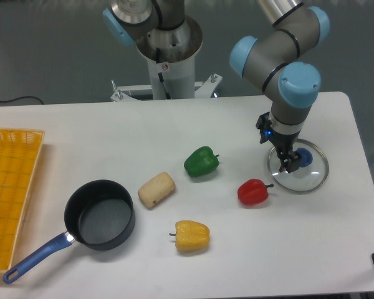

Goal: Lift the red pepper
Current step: 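Move the gripper from above the glass lid toward the red pepper, then lower the open gripper around the red pepper and close on it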

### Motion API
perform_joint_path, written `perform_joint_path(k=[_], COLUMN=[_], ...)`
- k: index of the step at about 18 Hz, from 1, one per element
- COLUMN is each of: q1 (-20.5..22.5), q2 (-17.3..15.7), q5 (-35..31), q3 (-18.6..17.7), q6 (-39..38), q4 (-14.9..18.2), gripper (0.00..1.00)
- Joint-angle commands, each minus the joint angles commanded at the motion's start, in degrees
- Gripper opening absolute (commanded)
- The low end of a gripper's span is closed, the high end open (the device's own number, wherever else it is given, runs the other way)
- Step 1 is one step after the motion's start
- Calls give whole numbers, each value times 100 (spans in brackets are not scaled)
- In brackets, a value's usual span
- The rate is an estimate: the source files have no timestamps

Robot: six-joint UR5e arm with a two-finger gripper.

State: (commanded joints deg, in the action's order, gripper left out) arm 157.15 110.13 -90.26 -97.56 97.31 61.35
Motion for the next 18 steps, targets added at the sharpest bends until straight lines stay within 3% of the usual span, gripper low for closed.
perform_joint_path(k=[5,9,13,18], q1=[-175,-535,-677,-703], q2=[237,562,773,879], q5=[-26,-105,-220,-229], q3=[202,518,764,774], q6=[-887,-1091,-1004,-284], q4=[-17,-281,-369,-378], gripper=[100,100,100,100])
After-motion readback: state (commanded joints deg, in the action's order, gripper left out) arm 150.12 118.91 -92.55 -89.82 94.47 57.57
